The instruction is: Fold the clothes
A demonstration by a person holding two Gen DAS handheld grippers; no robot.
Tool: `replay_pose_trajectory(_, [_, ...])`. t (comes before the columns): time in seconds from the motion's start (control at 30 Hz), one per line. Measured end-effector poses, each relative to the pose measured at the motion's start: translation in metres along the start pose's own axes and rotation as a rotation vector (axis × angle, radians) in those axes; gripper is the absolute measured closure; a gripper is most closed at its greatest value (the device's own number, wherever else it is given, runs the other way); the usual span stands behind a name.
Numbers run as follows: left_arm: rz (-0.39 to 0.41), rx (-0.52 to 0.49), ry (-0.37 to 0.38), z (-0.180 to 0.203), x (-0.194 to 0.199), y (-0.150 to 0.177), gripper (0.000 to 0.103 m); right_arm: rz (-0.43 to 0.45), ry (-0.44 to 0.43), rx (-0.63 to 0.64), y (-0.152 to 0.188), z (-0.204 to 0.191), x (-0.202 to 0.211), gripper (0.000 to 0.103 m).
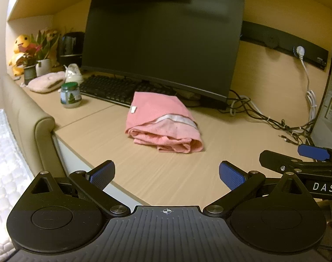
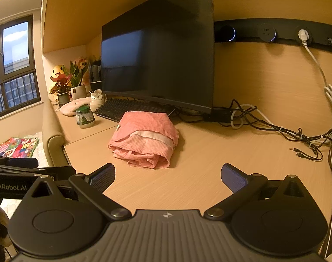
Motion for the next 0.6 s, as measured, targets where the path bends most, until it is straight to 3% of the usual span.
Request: replay_pose_trajectory(0.6, [-0.011,0.022,0.003,-0.0052,0.0057,0.0045,0.000,-0.013,-0.003,0.003,0.0031,-0.0048,0.0028,0.000])
Point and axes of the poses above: each gripper's, at about its wrist camera, not at the fingertips, and x roughly against the way its jaws point, z to its right, y to its underside, the point moved 5 cm from there along -x, roughly the way its jaws point, and after that the axes turned 12 degrees about z, right-handed, at the moved point
